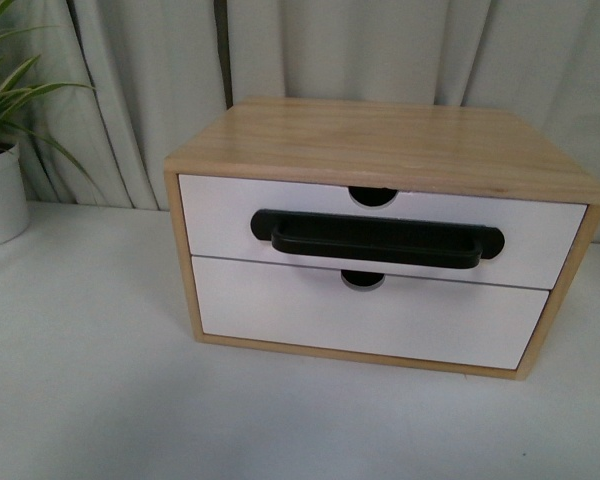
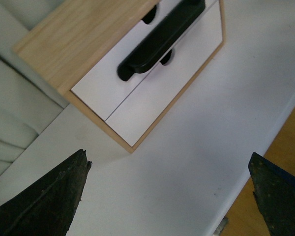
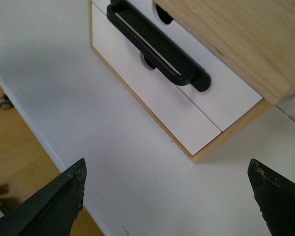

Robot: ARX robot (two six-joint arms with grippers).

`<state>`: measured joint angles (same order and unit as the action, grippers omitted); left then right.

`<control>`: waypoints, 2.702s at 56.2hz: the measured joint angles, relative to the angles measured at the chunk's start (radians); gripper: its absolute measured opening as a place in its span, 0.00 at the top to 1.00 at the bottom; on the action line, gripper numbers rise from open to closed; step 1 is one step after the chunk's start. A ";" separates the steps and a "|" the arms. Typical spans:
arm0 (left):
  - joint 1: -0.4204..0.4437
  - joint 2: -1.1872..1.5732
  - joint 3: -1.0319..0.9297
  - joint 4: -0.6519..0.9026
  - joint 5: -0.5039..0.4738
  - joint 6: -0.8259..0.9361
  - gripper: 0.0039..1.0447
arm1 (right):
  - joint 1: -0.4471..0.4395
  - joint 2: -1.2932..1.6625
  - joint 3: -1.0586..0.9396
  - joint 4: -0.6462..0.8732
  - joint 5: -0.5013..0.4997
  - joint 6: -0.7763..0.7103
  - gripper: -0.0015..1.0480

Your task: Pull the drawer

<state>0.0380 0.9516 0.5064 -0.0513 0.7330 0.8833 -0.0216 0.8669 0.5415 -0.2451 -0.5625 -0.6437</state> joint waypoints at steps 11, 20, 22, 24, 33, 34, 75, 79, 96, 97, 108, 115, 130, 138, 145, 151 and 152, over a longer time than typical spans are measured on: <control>-0.071 0.151 0.144 -0.166 -0.027 0.206 0.05 | 0.042 0.111 0.108 -0.099 -0.017 -0.156 0.09; -0.122 0.252 0.231 -0.180 -0.063 0.282 0.05 | 0.074 0.172 0.158 -0.148 -0.015 -0.270 0.09; -0.141 0.281 0.257 -0.174 -0.080 0.295 0.05 | 0.084 0.196 0.171 -0.156 -0.005 -0.304 0.09; -0.157 0.304 0.277 -0.172 -0.090 0.307 0.05 | 0.090 0.216 0.180 -0.162 0.001 -0.330 0.09; -0.216 0.404 0.323 -0.123 -0.132 0.321 0.05 | 0.112 0.294 0.191 -0.121 0.023 -0.385 0.09; -0.221 0.414 0.327 -0.120 -0.132 0.320 0.05 | 0.114 0.303 0.191 -0.111 0.024 -0.384 0.09; -0.340 0.603 0.407 -0.027 -0.211 0.381 0.05 | 0.169 0.532 0.236 0.110 0.068 -0.427 0.09; -0.344 0.612 0.417 -0.027 -0.218 0.393 0.05 | 0.179 0.547 0.239 0.115 0.069 -0.430 0.09; -0.369 0.647 0.450 -0.028 -0.241 0.430 0.05 | 0.201 0.583 0.266 0.143 0.076 -0.433 0.09; -0.372 0.650 0.452 -0.028 -0.241 0.431 0.05 | 0.201 0.584 0.266 0.143 0.076 -0.433 0.09; -0.407 0.674 0.480 -0.018 -0.250 0.432 0.05 | 0.200 0.591 0.266 0.141 0.083 -0.438 0.09; -0.424 0.693 0.500 -0.013 -0.253 0.432 0.05 | 0.193 0.590 0.266 0.119 0.082 -0.458 0.09; -0.445 0.743 0.533 -0.011 -0.269 0.442 0.05 | 0.161 0.590 0.266 0.117 0.071 -0.468 0.09; -0.453 0.763 0.542 -0.009 -0.272 0.445 0.05 | 0.153 0.590 0.266 0.117 0.065 -0.472 0.09; -0.457 0.781 0.557 -0.004 -0.282 0.447 0.05 | 0.148 0.590 0.266 0.117 0.063 -0.476 0.09; -0.457 0.800 0.571 0.003 -0.286 0.449 0.05 | 0.146 0.590 0.266 0.117 0.060 -0.478 0.09; -0.457 0.805 0.575 0.004 -0.286 0.451 0.05 | 0.146 0.590 0.266 0.117 0.060 -0.478 0.09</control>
<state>-0.4191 1.7561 1.0817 -0.0475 0.4469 1.3338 0.1242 1.4567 0.8070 -0.1284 -0.5030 -1.1217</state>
